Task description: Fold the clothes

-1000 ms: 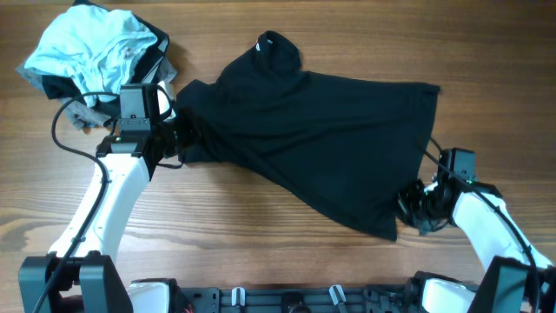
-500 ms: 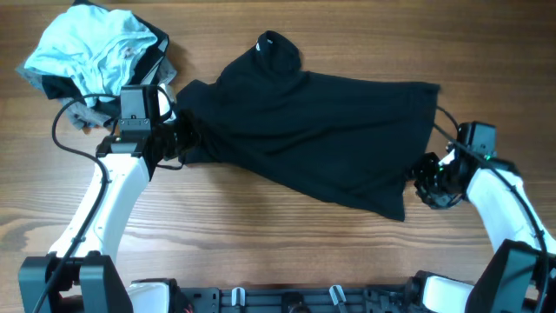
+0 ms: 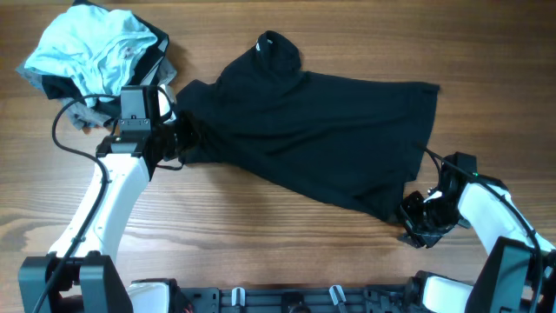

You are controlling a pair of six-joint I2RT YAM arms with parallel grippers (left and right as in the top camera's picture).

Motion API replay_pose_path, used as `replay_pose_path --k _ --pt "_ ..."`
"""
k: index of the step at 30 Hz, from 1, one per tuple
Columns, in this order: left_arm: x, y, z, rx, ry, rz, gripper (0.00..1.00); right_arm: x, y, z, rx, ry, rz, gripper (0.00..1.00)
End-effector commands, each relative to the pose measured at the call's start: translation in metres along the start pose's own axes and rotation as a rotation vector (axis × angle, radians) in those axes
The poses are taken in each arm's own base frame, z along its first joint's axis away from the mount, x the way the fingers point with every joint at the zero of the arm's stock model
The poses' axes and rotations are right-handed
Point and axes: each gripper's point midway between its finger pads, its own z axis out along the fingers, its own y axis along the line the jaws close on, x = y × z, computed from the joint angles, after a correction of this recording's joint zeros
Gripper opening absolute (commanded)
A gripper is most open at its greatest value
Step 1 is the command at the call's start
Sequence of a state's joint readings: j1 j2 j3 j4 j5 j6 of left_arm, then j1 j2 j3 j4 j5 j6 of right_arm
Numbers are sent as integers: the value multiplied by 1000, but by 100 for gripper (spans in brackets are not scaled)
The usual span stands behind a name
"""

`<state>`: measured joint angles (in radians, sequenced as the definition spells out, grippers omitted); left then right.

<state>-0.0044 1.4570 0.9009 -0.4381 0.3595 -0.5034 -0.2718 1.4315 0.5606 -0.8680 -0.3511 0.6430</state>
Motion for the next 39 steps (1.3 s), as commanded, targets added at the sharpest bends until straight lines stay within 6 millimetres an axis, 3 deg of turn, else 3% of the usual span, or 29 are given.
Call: replay_pose_path --k 1,3,5,9,13,17,19,22,23,24,27,29,30,32,34,39 --pt "-6 2 -1 -11 -15 -1 8 -25 17 4 -79 -108 -31 41" --pt "-5 2 -1 -12 -12 -2 8 -35 28 -2 -108 -147 -62 36" --pt "-4 3 -1 -15 -8 -3 8 -36 31 -7 -105 -151 -113 20" --pt "-1 4 -1 -21 3 25 7 -36 32 -18 -78 -147 -158 11" --pt "5 8 -2 -35 30 33 7 -37 44 -57 -45 -145 -198 6" --pt "15 10 -8 -46 63 35 6 -59 37 -110 77 -263 -182 8" --pt "20 6 -13 -27 76 71 6 -61 39 -118 78 -275 -198 8" --pt "22 2 -24 -21 66 76 6 -57 36 -116 90 -255 -193 9" --pt "22 2 -27 -20 64 77 5 -57 35 -116 91 -253 -194 15" --pt "23 1 -28 -20 63 82 5 -57 35 -116 92 -252 -194 33" --pt "22 1 -29 -19 61 104 5 -59 46 -112 38 -254 -231 45" --pt "21 0 -28 -16 54 107 5 -66 61 -106 -44 -274 -262 21" --pt "18 -1 -28 -15 44 112 4 -68 67 -103 -75 -279 -263 15" --pt "13 -2 -26 -17 20 127 4 -68 68 -90 -100 -250 -240 18" --pt "12 -1 -25 -23 18 127 4 -60 59 -77 -76 -188 -223 31" --pt "12 0 -24 -29 17 127 4 -12 16 -43 52 39 -147 42"
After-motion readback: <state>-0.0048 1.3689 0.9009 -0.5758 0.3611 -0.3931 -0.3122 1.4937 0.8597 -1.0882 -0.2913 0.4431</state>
